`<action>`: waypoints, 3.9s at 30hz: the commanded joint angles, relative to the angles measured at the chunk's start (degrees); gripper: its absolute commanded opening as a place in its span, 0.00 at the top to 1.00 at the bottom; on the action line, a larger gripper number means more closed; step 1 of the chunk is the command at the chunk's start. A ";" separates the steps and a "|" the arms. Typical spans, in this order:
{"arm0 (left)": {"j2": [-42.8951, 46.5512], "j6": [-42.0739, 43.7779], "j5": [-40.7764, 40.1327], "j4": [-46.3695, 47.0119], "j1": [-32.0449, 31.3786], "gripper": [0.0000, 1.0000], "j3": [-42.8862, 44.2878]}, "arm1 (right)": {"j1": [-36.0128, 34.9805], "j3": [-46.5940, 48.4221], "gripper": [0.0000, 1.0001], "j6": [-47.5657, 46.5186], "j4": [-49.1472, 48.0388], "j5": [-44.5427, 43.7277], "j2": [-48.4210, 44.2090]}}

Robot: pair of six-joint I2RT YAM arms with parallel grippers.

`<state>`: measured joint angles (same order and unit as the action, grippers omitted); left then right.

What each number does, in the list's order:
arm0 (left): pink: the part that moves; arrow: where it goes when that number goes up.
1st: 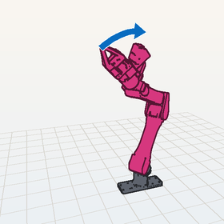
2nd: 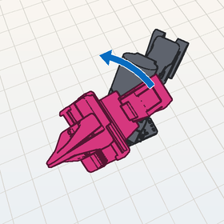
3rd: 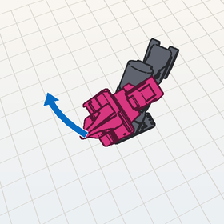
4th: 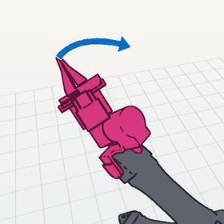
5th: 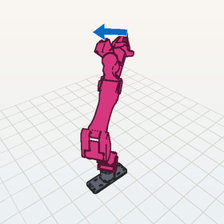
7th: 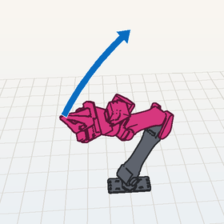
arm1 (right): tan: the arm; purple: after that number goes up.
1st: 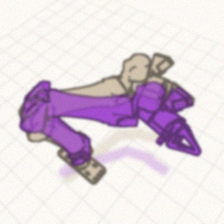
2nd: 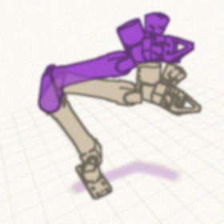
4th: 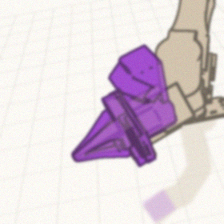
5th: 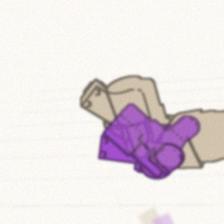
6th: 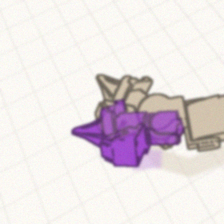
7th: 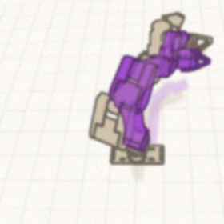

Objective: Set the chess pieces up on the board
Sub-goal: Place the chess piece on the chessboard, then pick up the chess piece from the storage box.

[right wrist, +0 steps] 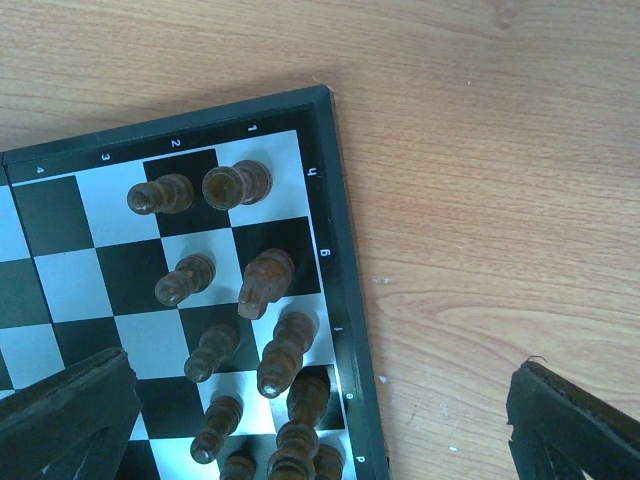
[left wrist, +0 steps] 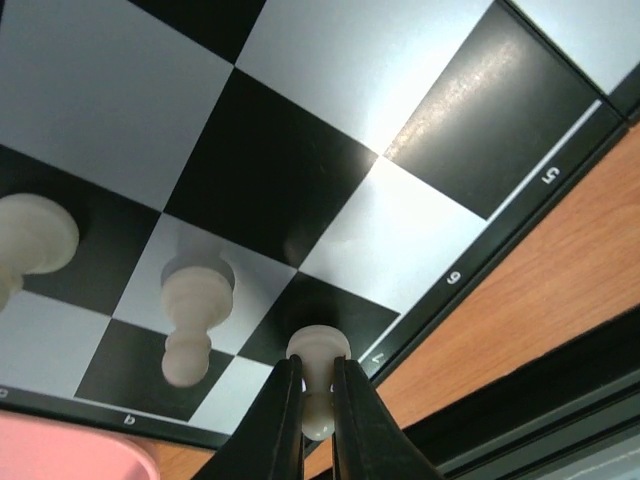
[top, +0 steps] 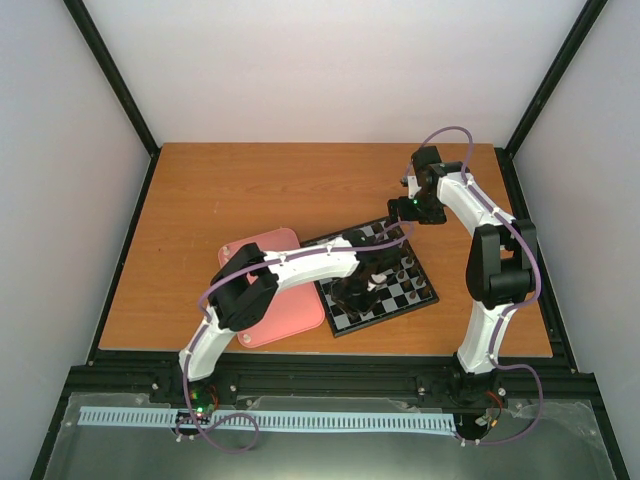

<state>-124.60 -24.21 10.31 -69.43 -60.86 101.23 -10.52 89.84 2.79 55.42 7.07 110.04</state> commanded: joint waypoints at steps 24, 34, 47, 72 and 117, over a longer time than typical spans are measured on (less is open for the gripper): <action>-0.16 2.73 0.59 -0.33 -0.14 0.84 1.52 | 0.15 -0.08 0.00 -0.50 -1.01 0.23 -0.03; 1.28 2.87 0.77 -0.98 -0.18 0.83 0.75 | 0.15 0.14 0.00 -0.46 -0.88 0.31 -0.10; 2.34 2.98 1.09 -1.39 -0.15 0.77 1.40 | 0.15 0.11 0.00 -0.50 -0.76 0.18 -0.58; 19.76 1.27 -7.69 -10.36 5.52 0.00 4.97 | 0.15 0.73 0.00 1.11 -0.05 -2.03 -2.28; 14.83 -3.97 -9.59 12.03 57.37 0.66 -21.23 | 0.18 8.95 0.00 -0.27 2.08 0.00 8.30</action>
<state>-108.47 -29.71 -0.05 -58.52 -4.49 78.30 -10.52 97.03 3.16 56.99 7.64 117.14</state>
